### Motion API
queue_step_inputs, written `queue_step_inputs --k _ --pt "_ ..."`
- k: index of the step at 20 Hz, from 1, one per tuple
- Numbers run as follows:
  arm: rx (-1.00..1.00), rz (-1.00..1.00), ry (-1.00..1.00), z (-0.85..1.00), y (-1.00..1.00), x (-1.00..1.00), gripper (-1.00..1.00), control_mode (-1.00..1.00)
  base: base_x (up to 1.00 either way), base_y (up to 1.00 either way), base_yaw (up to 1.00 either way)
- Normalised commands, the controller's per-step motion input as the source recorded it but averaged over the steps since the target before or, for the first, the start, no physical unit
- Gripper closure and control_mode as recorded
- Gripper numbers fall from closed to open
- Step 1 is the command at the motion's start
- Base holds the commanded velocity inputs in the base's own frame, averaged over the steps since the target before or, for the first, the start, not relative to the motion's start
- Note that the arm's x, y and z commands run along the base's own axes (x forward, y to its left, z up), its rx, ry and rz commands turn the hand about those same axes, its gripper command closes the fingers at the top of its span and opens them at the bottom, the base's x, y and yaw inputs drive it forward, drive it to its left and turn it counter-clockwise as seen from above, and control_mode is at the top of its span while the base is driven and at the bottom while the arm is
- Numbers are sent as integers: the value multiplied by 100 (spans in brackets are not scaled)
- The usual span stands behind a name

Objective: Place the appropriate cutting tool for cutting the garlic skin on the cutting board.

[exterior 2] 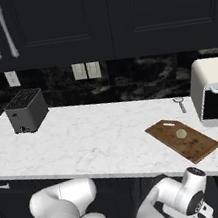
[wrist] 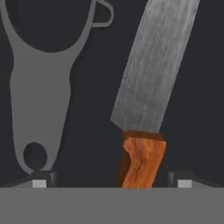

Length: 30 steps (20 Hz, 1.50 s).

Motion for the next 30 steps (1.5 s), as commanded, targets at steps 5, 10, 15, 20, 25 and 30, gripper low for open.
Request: queue_step_inputs --k 5,10,15,20,25,30 --pt "0 0 1 -35 -7 -1 -100 -100 0 0 0" --pt "0 0 2 -47 0 -5 100 -100 0 0 0" --pt "-2 0 4 -43 0 -21 100 -100 0 0 0" --pt "0 0 0 2 0 -32 100 -100 0 0 0" --pt "-6 -1 -3 48 2 -55 100 -100 0 0 0" --pt "-7 0 -9 99 -3 -72 100 -100 0 0 0"
